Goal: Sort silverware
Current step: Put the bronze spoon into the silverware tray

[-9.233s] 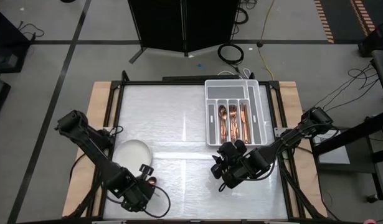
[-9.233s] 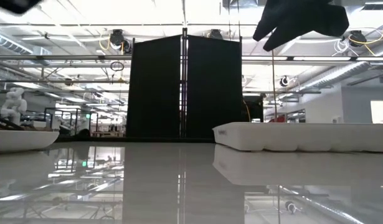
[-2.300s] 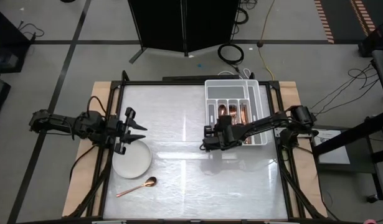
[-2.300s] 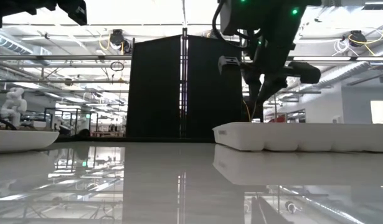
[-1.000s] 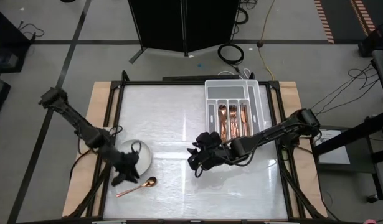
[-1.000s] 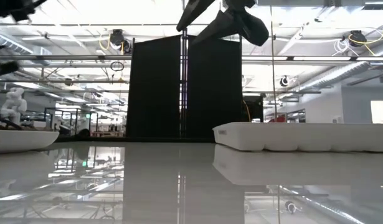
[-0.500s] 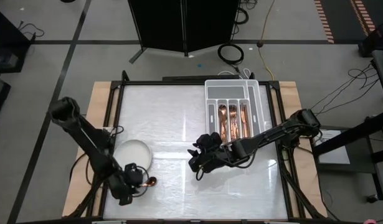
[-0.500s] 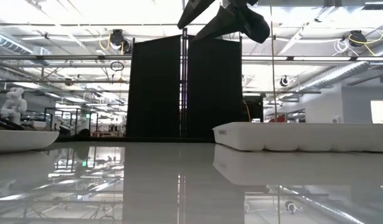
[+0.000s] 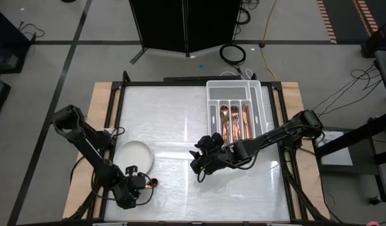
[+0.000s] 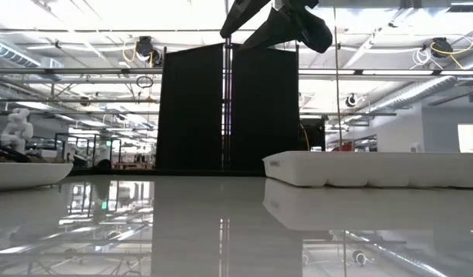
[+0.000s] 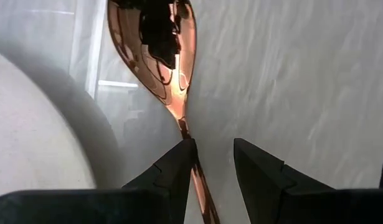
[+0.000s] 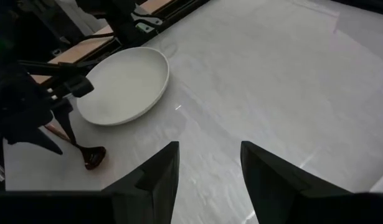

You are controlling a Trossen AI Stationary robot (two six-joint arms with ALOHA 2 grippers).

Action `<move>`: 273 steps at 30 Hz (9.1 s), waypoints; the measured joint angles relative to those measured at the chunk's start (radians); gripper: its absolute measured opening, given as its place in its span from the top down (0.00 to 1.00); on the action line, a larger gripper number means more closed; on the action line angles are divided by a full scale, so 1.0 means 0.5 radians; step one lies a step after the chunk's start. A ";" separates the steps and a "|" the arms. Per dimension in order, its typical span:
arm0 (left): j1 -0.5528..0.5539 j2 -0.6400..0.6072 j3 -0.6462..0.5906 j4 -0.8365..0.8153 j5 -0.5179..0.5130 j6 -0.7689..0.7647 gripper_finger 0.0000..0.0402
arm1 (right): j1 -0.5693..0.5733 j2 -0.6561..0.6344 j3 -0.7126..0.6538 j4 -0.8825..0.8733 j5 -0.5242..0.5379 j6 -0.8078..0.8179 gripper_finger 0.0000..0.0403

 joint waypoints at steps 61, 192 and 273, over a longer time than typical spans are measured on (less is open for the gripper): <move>0.114 -0.123 0.099 -0.076 -0.173 0.383 1.00 | 0.004 0.036 -0.001 0.033 0.042 0.001 0.60; 1.023 -2.171 -0.805 1.618 -0.052 2.854 0.47 | -1.416 -0.470 -0.861 -0.234 -0.945 0.539 0.93; 1.023 -2.216 -0.803 1.614 -0.026 2.879 0.47 | -1.389 -0.270 -0.863 -0.223 -0.493 0.324 1.00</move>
